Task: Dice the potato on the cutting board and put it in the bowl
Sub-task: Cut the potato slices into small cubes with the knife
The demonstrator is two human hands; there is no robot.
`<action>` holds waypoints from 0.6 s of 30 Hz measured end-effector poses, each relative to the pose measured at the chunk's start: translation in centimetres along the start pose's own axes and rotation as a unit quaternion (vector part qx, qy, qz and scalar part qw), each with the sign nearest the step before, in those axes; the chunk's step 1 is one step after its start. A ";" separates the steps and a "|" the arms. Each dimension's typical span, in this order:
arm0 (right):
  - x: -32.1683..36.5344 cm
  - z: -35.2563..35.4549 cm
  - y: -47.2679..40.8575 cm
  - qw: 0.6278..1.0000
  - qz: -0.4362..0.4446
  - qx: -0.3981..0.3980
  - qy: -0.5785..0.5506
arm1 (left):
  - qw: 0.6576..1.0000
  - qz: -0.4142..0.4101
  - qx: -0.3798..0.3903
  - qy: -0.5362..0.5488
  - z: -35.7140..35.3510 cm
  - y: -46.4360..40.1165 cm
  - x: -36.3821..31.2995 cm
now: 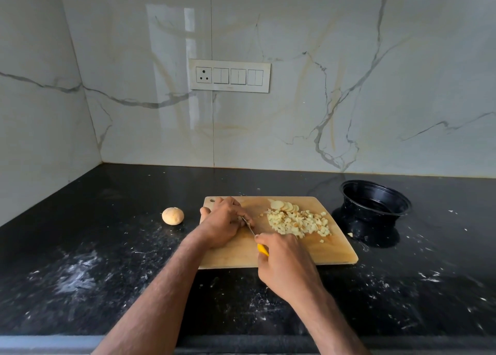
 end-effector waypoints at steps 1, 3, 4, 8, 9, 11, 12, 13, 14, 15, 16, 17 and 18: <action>-0.2 0.1 0.2 1.000 0.003 0.001 -0.007 | 1.000 0.001 0.001 0.002 0.0 0.0 0.0; -0.6 0.3 0.5 1.000 0.014 0.010 -0.016 | 1.000 0.006 0.004 0.001 0.0 0.0 0.0; -0.9 0.4 0.7 0.999 0.020 0.016 -0.020 | 1.000 0.008 0.005 -0.001 0.0 -0.1 0.0; -2.0 1.1 1.4 0.999 0.037 0.033 -0.023 | 1.000 0.015 0.002 -0.002 -0.1 0.0 -0.1; -2.3 1.4 1.5 0.998 0.041 0.038 -0.027 | 1.000 0.017 -0.001 -0.004 -0.1 0.0 0.0; -2.8 1.9 1.8 0.996 0.053 0.052 -0.052 | 1.000 0.020 -0.003 -0.002 -0.2 0.0 0.0; -3.1 2.1 2.0 0.994 0.058 0.057 -0.067 | 1.000 0.019 -0.005 0.000 -0.2 0.0 0.0; -3.4 2.3 2.1 0.993 0.059 0.062 -0.079 | 1.000 0.018 -0.009 0.001 -0.2 0.0 0.0; -3.8 2.3 2.1 0.992 0.057 0.065 -0.087 | 1.000 0.017 -0.013 0.001 -0.1 0.0 -0.1; -4.1 2.3 2.0 0.992 0.051 0.065 -0.092 | 1.000 0.015 -0.019 0.002 -0.1 0.0 0.0; -4.4 2.3 1.9 0.993 0.043 0.062 -0.095 | 1.000 0.013 -0.026 0.004 0.0 0.0 0.0; -4.6 2.2 1.8 0.993 0.035 0.056 -0.097 | 0.999 0.012 -0.031 0.011 0.1 0.1 -0.1; -4.5 2.2 1.5 0.993 0.031 0.046 -0.100 | 0.999 0.011 -0.036 0.023 0.3 0.1 -0.1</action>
Point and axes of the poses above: each hand's wrist, its own y-axis away from the middle knuckle, its own z-axis out of the back of the hand, x = y × z, the point moved 6 cm from there along -y, towards the middle knuckle, and after that the axes turned 8 degrees about y, right-handed, at the moved point
